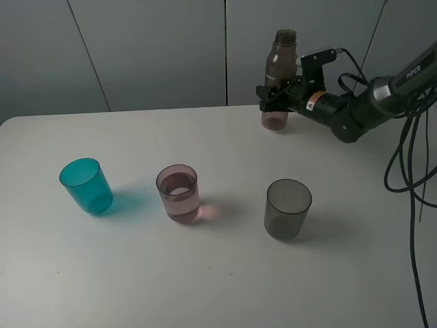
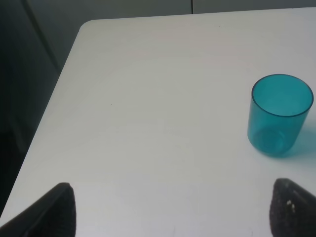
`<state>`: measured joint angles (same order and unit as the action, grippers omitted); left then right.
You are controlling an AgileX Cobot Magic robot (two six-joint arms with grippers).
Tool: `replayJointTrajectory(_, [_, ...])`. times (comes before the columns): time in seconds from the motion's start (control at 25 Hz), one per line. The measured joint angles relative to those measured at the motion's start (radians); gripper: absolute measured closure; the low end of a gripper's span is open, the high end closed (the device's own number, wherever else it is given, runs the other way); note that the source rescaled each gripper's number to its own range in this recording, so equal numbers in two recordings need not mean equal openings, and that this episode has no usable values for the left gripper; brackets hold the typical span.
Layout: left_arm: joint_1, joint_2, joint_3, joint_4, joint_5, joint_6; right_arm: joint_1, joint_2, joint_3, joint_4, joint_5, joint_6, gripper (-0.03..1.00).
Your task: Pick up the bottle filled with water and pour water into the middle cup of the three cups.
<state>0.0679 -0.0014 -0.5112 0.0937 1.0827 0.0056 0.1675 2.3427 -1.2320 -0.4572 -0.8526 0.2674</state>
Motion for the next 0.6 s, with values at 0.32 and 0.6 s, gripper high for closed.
replayJointTrajectory(0.32, [0.000,0.000,0.000,0.000,0.000,0.000,0.000,0.023,0.000,0.000,0.000,-0.016,0.97])
replayJointTrajectory(0.6, [0.000,0.000,0.000,0.000,0.000,0.000,0.000,0.024,0.000,0.000,0.009,-0.016,0.97])
